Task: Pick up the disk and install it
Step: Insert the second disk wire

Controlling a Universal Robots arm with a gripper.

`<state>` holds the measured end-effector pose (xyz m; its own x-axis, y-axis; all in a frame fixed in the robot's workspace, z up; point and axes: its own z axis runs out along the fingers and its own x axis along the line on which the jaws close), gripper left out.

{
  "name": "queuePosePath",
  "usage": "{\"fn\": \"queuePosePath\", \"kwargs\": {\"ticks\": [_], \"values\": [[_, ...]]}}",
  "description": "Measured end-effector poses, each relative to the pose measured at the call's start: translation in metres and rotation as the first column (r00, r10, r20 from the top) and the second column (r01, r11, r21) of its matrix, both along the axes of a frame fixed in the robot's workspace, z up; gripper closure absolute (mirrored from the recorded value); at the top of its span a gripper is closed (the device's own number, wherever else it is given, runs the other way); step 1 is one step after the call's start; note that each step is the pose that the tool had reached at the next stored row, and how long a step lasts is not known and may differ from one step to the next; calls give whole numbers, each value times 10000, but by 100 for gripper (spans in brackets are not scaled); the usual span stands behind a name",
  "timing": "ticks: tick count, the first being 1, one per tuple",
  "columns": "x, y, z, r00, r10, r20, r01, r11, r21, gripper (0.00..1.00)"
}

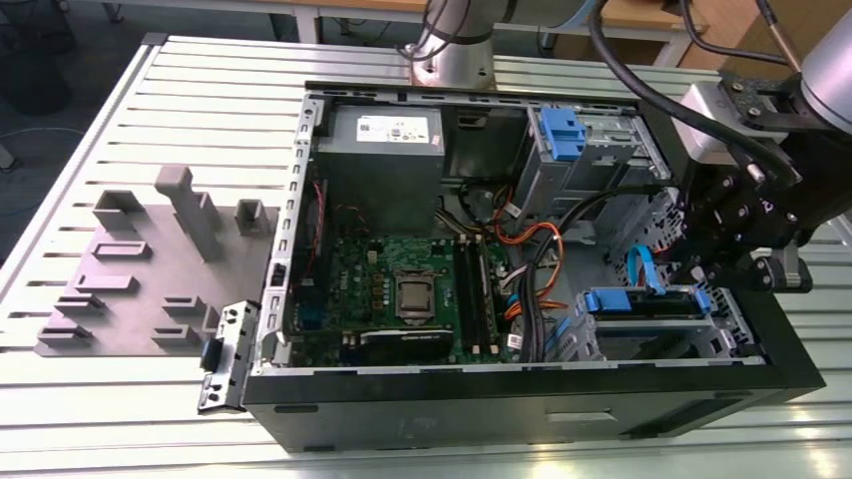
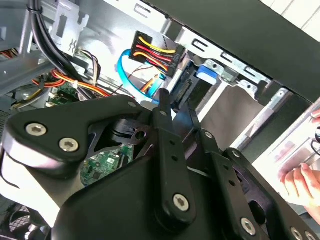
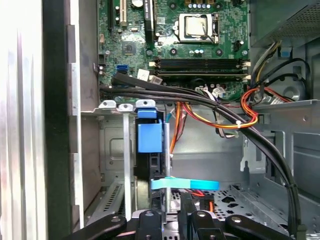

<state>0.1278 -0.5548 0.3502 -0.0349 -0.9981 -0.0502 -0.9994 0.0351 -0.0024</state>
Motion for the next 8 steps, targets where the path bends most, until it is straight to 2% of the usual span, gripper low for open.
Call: {"fn": "queuePosePath", "kwargs": {"ticks": [4,8], "values": [[4,39,-5,10000,-2,0,2,10000,60,71],[54,51,-10,10000,-1,0,1,9999,103,71]]}}
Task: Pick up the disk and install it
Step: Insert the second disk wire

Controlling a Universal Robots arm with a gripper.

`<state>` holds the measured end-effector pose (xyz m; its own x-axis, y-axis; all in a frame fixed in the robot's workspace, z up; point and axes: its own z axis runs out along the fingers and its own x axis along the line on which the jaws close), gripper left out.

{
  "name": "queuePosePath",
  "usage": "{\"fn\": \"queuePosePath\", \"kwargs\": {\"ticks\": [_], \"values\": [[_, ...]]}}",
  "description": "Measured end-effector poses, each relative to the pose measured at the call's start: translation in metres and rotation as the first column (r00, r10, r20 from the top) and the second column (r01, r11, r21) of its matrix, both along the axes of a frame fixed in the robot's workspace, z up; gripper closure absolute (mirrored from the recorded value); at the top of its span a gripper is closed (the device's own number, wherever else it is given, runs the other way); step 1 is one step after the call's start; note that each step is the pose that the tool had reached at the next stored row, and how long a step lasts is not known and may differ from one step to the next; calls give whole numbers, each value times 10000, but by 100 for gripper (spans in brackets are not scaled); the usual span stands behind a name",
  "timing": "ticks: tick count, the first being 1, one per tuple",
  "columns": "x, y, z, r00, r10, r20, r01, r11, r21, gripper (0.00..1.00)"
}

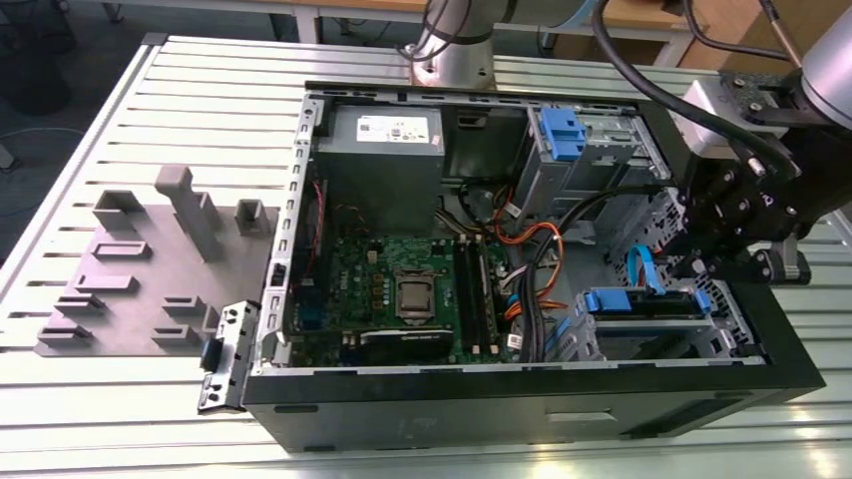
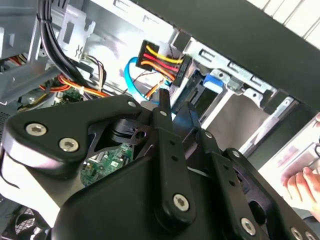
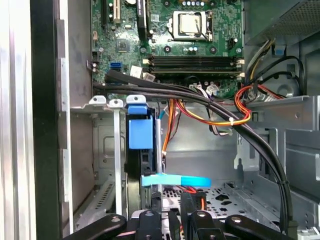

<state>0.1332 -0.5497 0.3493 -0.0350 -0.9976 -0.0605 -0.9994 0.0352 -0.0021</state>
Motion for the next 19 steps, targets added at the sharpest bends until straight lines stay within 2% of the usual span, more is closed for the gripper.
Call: {"fn": "queuePosePath", "kwargs": {"ticks": [7,13,15,19], "values": [[116,3,-13,10000,1,0,-1,10000,43,71],[213,2,-82,10000,1,0,-1,10000,42,71],[225,3,-105,10000,2,0,-2,10000,42,71],[226,2,-107,10000,3,0,-3,10000,42,71]]}}
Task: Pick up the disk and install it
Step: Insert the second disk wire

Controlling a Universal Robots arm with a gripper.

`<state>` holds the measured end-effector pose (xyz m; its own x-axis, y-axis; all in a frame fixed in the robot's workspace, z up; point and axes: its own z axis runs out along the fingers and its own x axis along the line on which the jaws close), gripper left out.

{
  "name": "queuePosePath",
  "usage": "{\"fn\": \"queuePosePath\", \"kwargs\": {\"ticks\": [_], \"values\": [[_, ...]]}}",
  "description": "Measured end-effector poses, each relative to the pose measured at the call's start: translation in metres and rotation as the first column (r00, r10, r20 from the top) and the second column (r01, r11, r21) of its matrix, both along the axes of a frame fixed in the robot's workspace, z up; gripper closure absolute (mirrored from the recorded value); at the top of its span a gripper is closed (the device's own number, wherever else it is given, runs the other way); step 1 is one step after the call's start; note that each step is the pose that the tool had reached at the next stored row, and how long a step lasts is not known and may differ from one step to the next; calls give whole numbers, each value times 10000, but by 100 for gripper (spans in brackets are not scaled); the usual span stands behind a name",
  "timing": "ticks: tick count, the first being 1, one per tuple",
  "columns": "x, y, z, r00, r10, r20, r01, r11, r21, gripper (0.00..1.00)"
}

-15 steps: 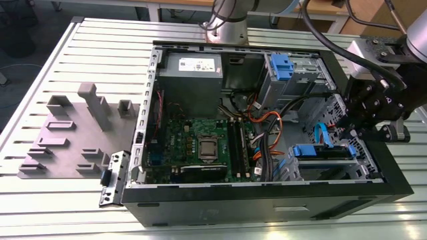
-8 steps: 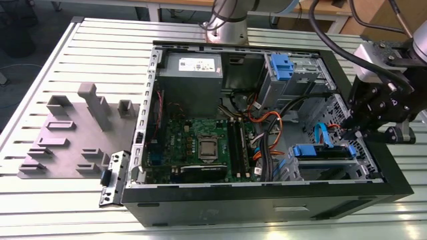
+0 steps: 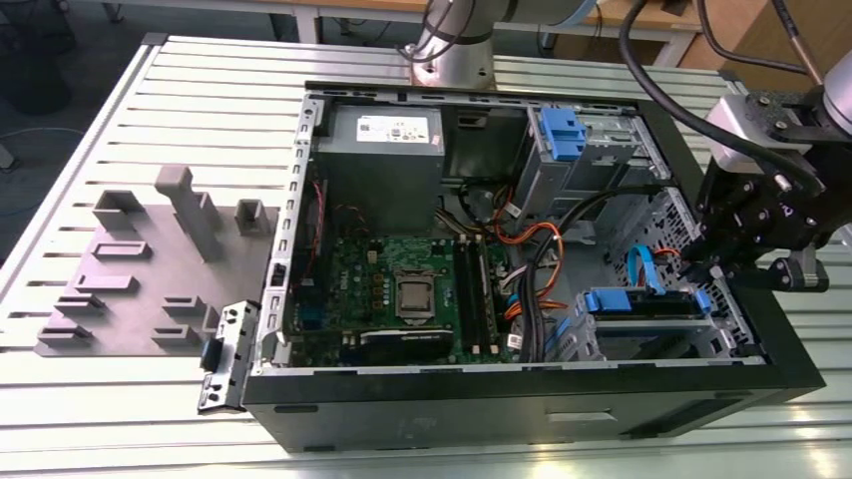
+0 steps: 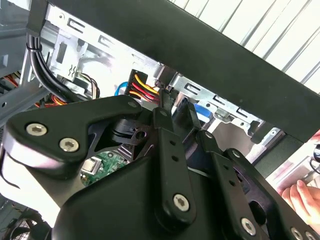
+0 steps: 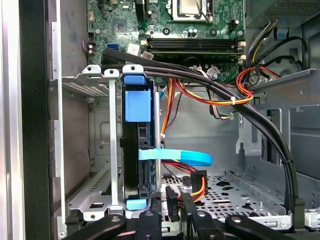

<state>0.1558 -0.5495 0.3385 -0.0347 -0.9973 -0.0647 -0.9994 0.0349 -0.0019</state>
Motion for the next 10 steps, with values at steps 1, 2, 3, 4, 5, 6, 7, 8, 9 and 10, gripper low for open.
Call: {"fn": "queuePosePath", "kwargs": {"ticks": [1,2,3,4,5,6,7,8,9,10], "values": [[0,0,0,10000,2,0,-2,10000,0,71],[0,0,-1,10000,2,0,-2,10000,1,71],[-3,1,-4,10000,3,0,-3,10000,3,71],[-9,1,-7,10000,3,0,-3,10000,5,71],[-13,0,-8,10000,2,0,-2,10000,4,71],[-15,0,-8,10000,2,0,-2,10000,3,71],[-15,0,-8,10000,2,0,-2,10000,0,71],[-15,0,-8,10000,3,0,-3,10000,-1,71],[-16,0,-8,10000,2,0,-2,10000,0,71],[-16,1,-8,10000,2,0,-2,10000,1,71]]}}
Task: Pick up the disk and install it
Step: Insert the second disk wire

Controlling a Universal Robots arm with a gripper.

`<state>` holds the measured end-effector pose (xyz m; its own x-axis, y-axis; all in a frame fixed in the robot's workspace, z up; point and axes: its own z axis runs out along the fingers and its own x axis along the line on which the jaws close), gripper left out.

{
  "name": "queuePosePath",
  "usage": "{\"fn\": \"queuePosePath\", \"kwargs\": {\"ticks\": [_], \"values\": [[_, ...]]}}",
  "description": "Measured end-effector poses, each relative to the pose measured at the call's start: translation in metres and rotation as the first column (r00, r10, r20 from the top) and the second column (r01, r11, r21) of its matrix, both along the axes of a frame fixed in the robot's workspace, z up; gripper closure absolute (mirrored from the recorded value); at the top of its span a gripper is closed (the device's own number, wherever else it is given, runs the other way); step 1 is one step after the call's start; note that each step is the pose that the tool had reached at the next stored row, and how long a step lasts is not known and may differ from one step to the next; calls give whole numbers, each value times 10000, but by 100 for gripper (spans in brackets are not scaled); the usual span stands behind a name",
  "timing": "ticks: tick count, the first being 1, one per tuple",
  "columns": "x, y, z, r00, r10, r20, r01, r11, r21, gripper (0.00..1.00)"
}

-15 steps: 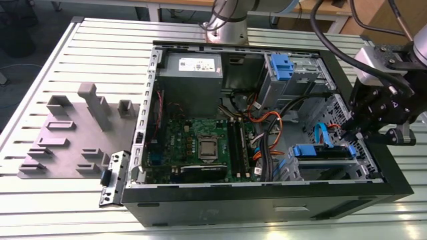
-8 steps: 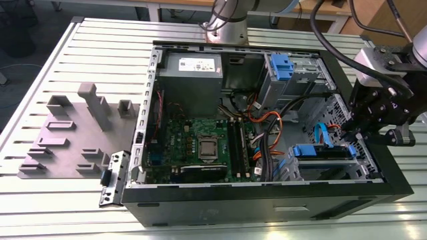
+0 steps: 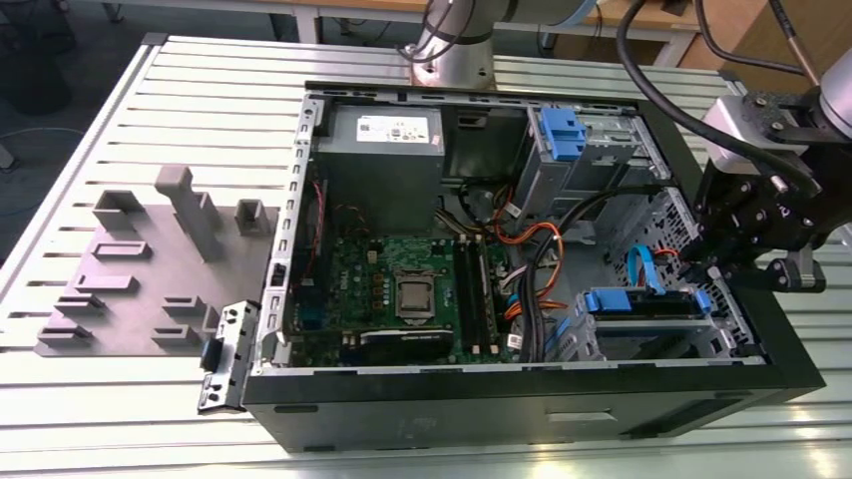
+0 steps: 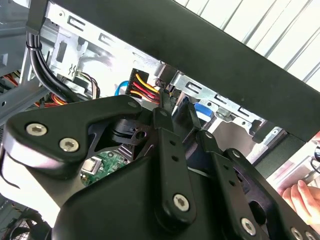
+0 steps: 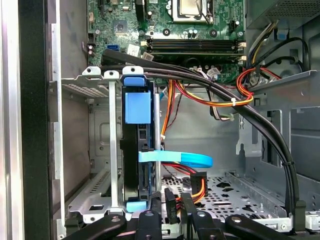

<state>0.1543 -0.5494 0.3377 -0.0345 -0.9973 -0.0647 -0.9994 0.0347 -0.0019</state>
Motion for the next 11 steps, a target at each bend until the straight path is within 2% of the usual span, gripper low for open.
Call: {"fn": "queuePosePath", "kwargs": {"ticks": [4,6,11], "values": [[0,0,0,10000,0,0,0,10000,-1,72],[0,0,-1,10000,0,0,0,10000,0,84],[0,0,-2,10000,0,0,0,10000,0,84]]}}
